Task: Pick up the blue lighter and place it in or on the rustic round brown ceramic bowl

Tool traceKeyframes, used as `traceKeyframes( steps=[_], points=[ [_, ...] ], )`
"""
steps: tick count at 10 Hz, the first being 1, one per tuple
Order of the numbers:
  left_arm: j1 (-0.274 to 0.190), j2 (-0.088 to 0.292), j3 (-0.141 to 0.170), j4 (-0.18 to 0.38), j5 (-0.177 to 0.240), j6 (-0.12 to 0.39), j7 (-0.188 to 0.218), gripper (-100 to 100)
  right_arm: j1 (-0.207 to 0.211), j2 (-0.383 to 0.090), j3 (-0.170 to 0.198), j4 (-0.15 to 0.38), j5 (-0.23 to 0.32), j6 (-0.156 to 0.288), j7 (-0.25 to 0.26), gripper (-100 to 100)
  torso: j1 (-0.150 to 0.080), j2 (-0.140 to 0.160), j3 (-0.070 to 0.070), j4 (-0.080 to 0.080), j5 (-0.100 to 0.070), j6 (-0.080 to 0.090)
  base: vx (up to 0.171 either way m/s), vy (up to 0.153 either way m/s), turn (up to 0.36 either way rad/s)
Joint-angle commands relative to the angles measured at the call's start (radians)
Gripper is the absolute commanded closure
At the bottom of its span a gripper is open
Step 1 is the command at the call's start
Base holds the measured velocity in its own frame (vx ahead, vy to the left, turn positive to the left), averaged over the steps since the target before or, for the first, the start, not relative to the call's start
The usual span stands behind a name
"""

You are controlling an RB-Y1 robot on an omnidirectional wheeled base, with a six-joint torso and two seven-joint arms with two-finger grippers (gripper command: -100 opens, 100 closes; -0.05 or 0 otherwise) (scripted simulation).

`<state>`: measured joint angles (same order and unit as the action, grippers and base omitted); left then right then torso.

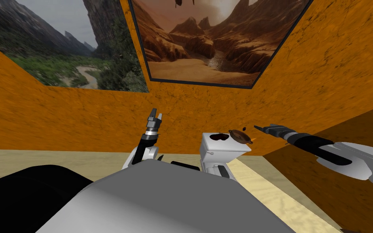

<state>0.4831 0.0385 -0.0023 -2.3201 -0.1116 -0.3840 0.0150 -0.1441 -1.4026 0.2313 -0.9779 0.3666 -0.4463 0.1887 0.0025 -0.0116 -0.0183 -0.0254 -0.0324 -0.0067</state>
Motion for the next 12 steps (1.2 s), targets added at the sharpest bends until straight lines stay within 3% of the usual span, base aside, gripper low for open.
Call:
traceKeyframes(
  steps=[1, 2, 3, 4, 5, 6, 7, 8, 10, 11, 12],
  points=[
    [0.000, 0.000, 0.000, 0.000, 0.000, 0.000, 0.000, 0, -0.050, -0.008, 0.044, 0.050, -0.002, -0.050, 0.001, -100, 0.000, 0.000, 0.000, 0.000, 0.000, 0.000, -0.027, 0.041, -0.004],
    [0.000, 0.000, 0.000, 0.000, 0.000, 0.000, 0.000, 0, -0.079, -0.008, 0.044, 0.083, -0.002, -0.058, 0.001, -100, 0.001, 0.001, 0.000, 0.000, 0.000, 0.000, -0.031, 0.049, -0.003],
    [0.000, 0.000, 0.000, 0.000, 0.000, 0.000, 0.000, 0, -0.079, -0.008, 0.044, 0.101, -0.002, -0.058, 0.001, -100, 0.002, 0.001, 0.001, 0.000, 0.000, 0.000, -0.011, 0.025, -0.002],
    [0.000, 0.000, 0.000, 0.000, 0.000, 0.000, 0.000, 0, -0.122, -0.015, 0.084, 0.139, -0.004, -0.106, 0.003, -100, 0.000, 0.000, 0.000, 0.000, 0.000, 0.000, -0.022, 0.039, -0.003],
    [0.000, 0.000, 0.000, 0.000, 0.000, 0.000, 0.000, 0, -0.150, -0.015, 0.084, 0.169, -0.004, -0.112, 0.003, -100, 0.001, 0.000, 0.000, 0.000, 0.000, 0.000, -0.023, 0.048, -0.003],
    [0.000, 0.000, 0.000, 0.000, 0.000, 0.000, 0.000, 0, -0.150, -0.015, 0.084, 0.184, -0.004, -0.112, 0.003, -100, 0.002, 0.000, 0.000, 0.000, 0.000, 0.000, -0.008, 0.025, 0.000],
    [0.000, 0.000, 0.000, 0.000, 0.000, 0.000, 0.000, 0, -0.187, -0.022, 0.125, 0.213, -0.006, -0.158, 0.005, -100, 0.001, 0.000, 0.000, 0.000, 0.000, 0.000, -0.022, 0.047, -0.004],
    [0.000, 0.000, 0.000, 0.000, 0.000, 0.000, 0.000, 0, -0.215, -0.022, 0.125, 0.241, -0.006, -0.166, 0.005, -100, 0.002, 0.000, 0.000, 0.000, 0.000, 0.000, -0.027, 0.045, -0.003],
    [0.000, 0.000, 0.000, 0.000, 0.000, 0.000, 0.000, 0, -0.220, -0.022, 0.125, 0.267, -0.006, -0.166, 0.005, -100, 0.000, 0.000, 0.000, 0.000, 0.000, 0.000, -0.006, 0.010, -0.002],
    [0.000, 0.000, 0.000, 0.000, 0.000, 0.000, 0.000, 0, -0.261, -0.028, 0.165, 0.301, -0.008, -0.214, 0.007, -100, -0.001, -0.001, 0.000, 0.000, 0.000, 0.000, -0.023, 0.038, -0.001],
    [0.000, 0.000, 0.000, 0.000, 0.000, 0.000, 0.000, 0, -0.288, -0.028, 0.165, 0.331, -0.008, -0.219, 0.007, -100, 0.001, 0.000, 0.000, 0.000, 0.000, 0.000, -0.023, 0.047, -0.005]
  ],
)
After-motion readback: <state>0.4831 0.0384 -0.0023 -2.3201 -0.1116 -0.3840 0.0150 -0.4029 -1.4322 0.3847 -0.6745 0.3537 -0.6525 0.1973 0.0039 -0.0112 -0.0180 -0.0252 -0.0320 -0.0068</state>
